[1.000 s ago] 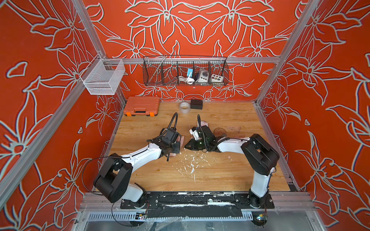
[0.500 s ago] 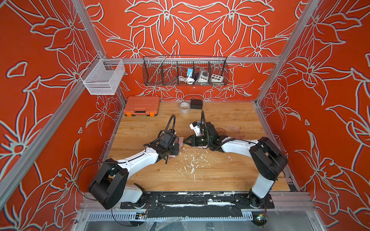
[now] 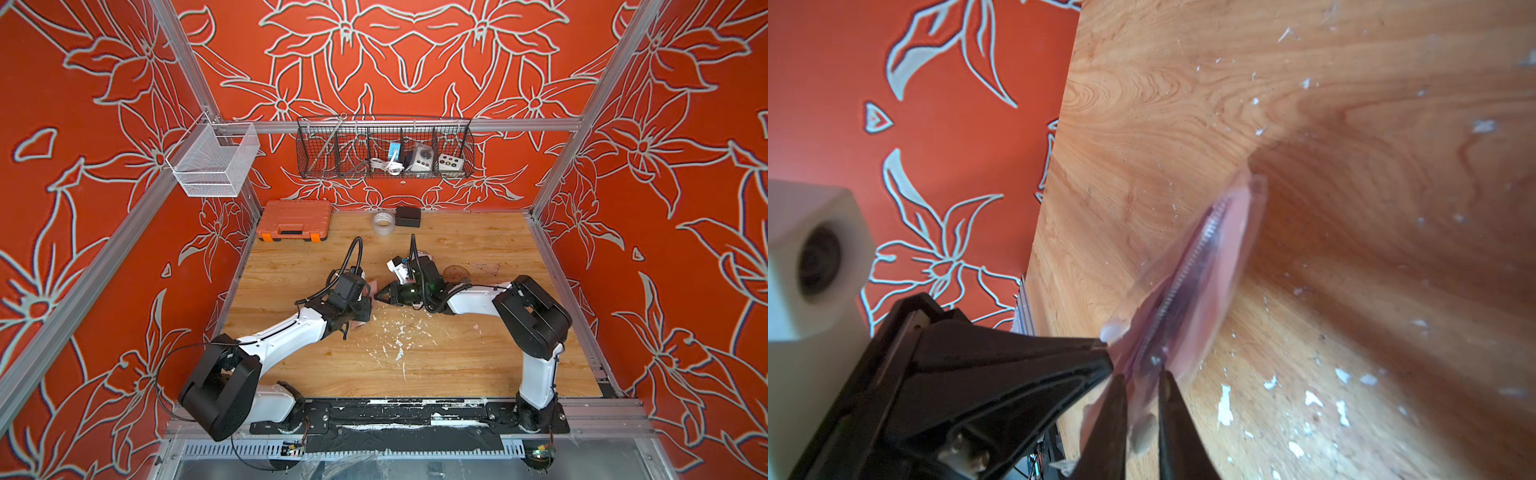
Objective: Open the ruler set and take out the ruler
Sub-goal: Take out the ruler from the ruler set bag.
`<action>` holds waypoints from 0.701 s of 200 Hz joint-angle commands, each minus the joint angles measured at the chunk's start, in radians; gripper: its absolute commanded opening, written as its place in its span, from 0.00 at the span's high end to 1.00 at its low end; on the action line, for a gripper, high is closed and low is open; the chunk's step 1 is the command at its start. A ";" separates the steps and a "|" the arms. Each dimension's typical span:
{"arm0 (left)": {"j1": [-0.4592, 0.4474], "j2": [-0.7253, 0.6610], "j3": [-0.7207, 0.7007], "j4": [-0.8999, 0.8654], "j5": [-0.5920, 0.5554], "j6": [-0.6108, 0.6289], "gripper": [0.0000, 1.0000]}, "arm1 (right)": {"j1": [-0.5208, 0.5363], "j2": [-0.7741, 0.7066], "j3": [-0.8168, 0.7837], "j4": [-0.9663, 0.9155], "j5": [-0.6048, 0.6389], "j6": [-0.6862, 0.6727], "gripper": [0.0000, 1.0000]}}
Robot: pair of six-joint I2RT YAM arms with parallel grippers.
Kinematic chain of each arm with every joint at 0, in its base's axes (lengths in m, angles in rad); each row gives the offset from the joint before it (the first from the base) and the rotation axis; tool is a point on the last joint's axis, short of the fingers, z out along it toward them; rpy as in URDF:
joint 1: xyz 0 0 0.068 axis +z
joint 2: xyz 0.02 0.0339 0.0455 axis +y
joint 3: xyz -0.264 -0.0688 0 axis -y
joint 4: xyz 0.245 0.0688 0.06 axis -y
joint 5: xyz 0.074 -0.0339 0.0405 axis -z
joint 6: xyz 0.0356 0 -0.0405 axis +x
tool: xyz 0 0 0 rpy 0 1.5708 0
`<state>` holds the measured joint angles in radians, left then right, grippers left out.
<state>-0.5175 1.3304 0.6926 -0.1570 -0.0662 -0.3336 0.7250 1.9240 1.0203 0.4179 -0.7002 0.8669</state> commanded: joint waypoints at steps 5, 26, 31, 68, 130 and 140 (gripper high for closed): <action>-0.004 0.017 0.002 0.012 0.004 0.003 1.00 | 0.005 -0.029 0.017 -0.041 0.037 -0.029 0.84; -0.004 0.025 -0.001 0.020 -0.003 0.000 1.00 | 0.005 -0.098 -0.010 -0.046 0.087 -0.042 0.83; -0.004 0.028 0.000 0.022 -0.002 0.000 1.00 | 0.005 -0.111 -0.011 -0.056 0.093 -0.047 0.83; -0.004 0.043 0.000 0.035 0.002 -0.009 1.00 | 0.006 -0.182 -0.021 -0.130 0.151 -0.081 0.82; -0.005 0.028 -0.010 0.053 -0.004 -0.020 1.00 | 0.036 -0.004 0.060 -0.101 0.048 -0.001 0.88; -0.006 0.020 -0.014 0.057 -0.007 -0.018 1.00 | 0.038 0.019 0.068 -0.101 0.038 0.001 0.89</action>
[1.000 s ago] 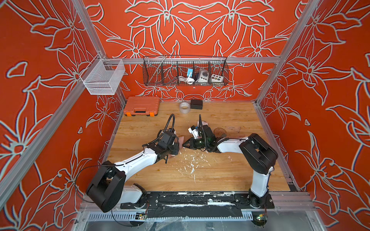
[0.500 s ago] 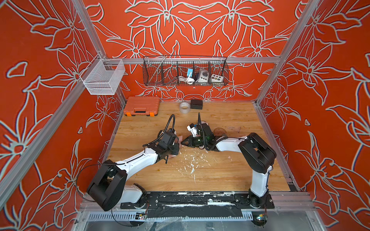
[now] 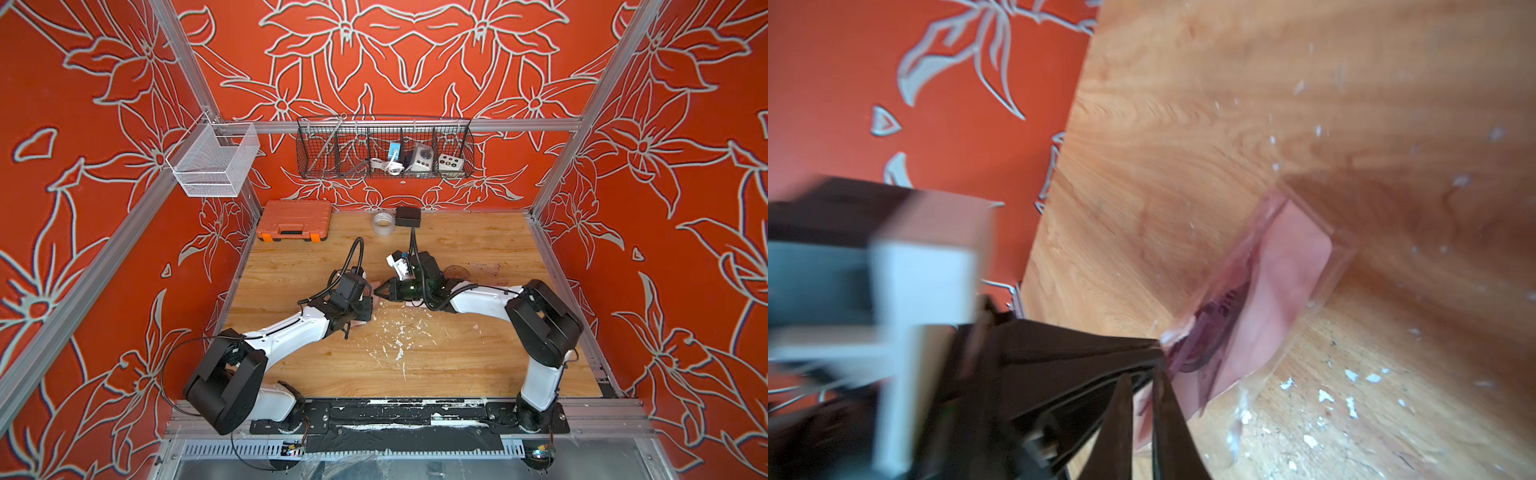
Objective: Open the ruler set and take out the ruler
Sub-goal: Take out the ruler from the ruler set bag.
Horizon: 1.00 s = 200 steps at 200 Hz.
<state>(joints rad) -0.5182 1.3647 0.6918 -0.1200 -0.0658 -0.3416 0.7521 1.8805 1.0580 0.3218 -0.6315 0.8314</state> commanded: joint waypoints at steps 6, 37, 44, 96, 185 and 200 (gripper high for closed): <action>-0.005 -0.020 -0.016 0.023 -0.009 -0.010 1.00 | 0.012 0.073 0.035 -0.009 -0.031 0.035 0.89; -0.005 -0.038 -0.038 0.053 -0.015 -0.021 1.00 | 0.012 0.125 0.060 -0.067 -0.023 0.011 0.89; -0.005 -0.042 -0.042 0.060 -0.013 -0.022 1.00 | 0.012 0.131 0.059 -0.067 -0.022 0.012 0.88; -0.006 -0.049 -0.053 0.083 0.014 -0.018 1.00 | 0.012 0.153 0.094 -0.084 0.015 0.005 0.82; -0.016 -0.082 -0.096 0.128 0.026 -0.019 1.00 | 0.011 0.238 0.202 -0.124 0.009 0.013 0.78; -0.016 -0.081 -0.095 0.128 0.024 -0.020 1.00 | 0.012 0.240 0.204 -0.122 0.008 0.011 0.81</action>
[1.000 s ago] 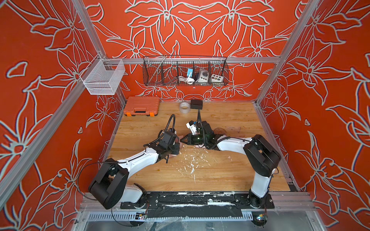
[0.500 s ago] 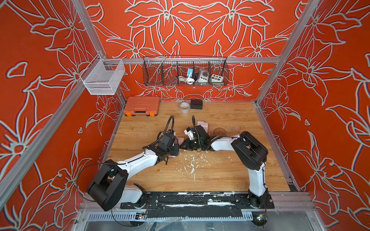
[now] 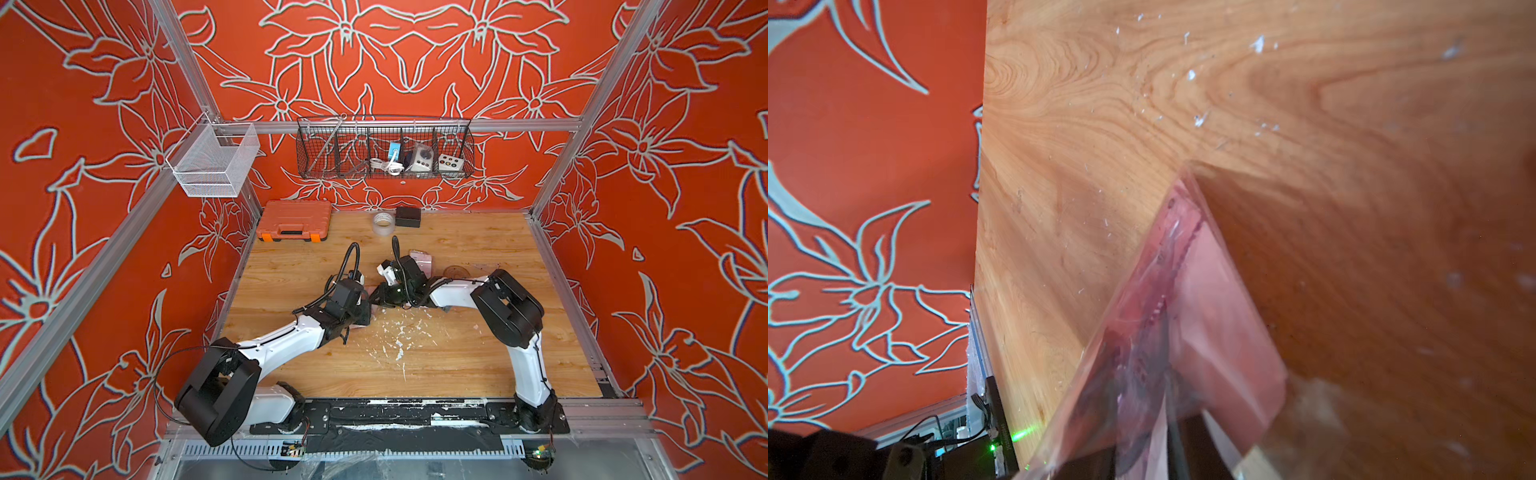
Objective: Open the ruler set and take out the ruler
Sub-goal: Take out the ruler from the ruler set bag.
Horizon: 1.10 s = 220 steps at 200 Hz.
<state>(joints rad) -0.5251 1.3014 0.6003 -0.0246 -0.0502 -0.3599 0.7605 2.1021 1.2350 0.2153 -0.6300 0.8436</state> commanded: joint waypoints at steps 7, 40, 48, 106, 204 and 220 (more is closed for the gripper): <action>-0.009 -0.017 -0.004 0.032 0.007 -0.002 1.00 | 0.003 0.016 0.026 -0.015 0.007 -0.001 0.83; -0.009 -0.020 -0.005 0.020 -0.014 -0.001 1.00 | 0.003 0.003 0.020 -0.025 0.010 -0.002 0.93; -0.009 -0.019 -0.004 0.013 -0.022 0.000 1.00 | 0.003 -0.004 0.018 -0.031 0.012 -0.005 0.94; -0.009 -0.006 -0.007 -0.006 -0.071 -0.013 1.00 | 0.000 -0.043 0.030 -0.074 0.016 -0.020 1.00; -0.009 0.030 0.000 -0.012 -0.081 -0.005 1.00 | -0.025 -0.143 -0.010 -0.109 0.023 -0.032 1.00; -0.009 0.029 0.004 -0.019 -0.089 -0.005 1.00 | -0.030 -0.154 -0.015 -0.118 0.028 -0.034 1.00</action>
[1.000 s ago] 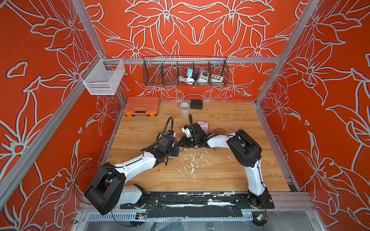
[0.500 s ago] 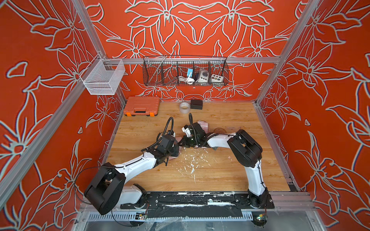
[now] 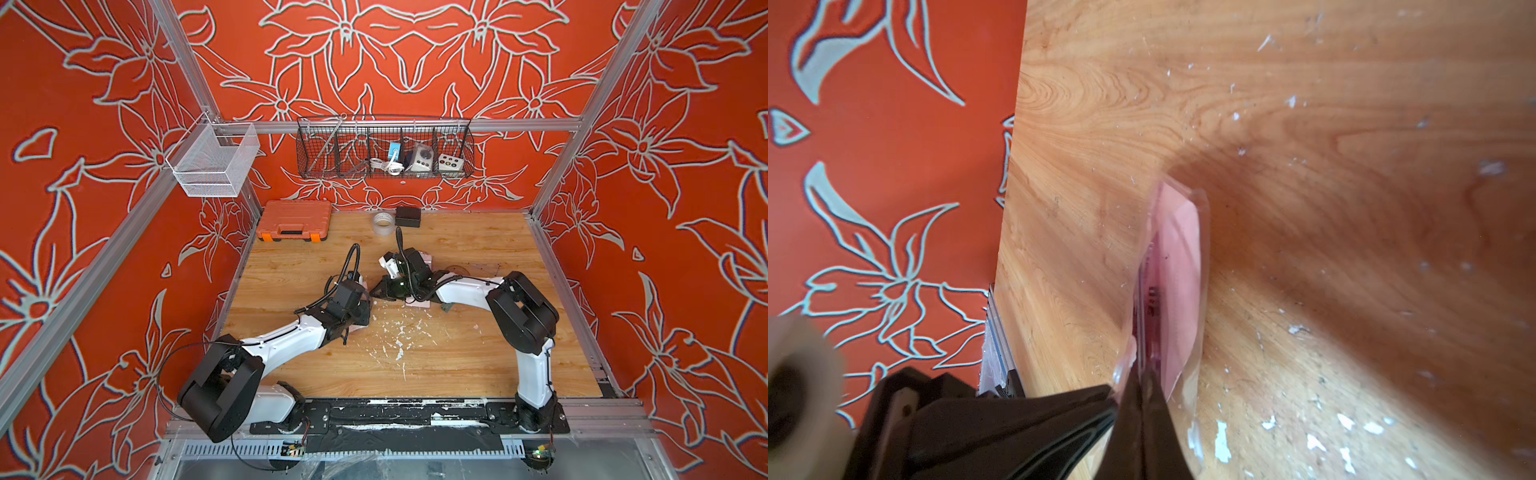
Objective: Open the ruler set and take out the ruler
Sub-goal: Take out the ruler from the ruler set bag.
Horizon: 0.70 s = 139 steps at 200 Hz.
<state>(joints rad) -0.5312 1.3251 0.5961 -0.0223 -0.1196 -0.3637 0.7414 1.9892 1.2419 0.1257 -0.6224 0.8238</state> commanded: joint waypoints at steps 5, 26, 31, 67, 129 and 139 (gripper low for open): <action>-0.003 0.005 0.008 -0.022 -0.021 0.002 1.00 | -0.014 -0.045 -0.026 -0.030 0.023 -0.014 1.00; -0.003 0.007 0.007 -0.031 -0.047 -0.002 1.00 | -0.025 -0.062 -0.032 -0.046 0.027 -0.012 1.00; -0.003 0.008 0.010 -0.036 -0.056 -0.003 1.00 | -0.027 -0.066 -0.033 -0.051 0.027 -0.012 1.00; 0.000 0.005 0.010 -0.054 -0.111 -0.017 1.00 | -0.045 -0.104 -0.044 -0.076 0.025 -0.017 1.00; 0.002 0.005 0.016 -0.047 -0.101 -0.022 1.00 | -0.056 -0.108 -0.054 -0.072 0.003 -0.012 1.00; 0.002 0.003 0.018 -0.051 -0.106 -0.022 1.00 | -0.059 -0.113 -0.063 -0.054 -0.006 -0.012 1.00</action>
<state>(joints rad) -0.5304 1.3270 0.5964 -0.0662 -0.2085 -0.3756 0.6888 1.8957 1.2060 0.0589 -0.6182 0.8185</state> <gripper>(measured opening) 0.047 0.040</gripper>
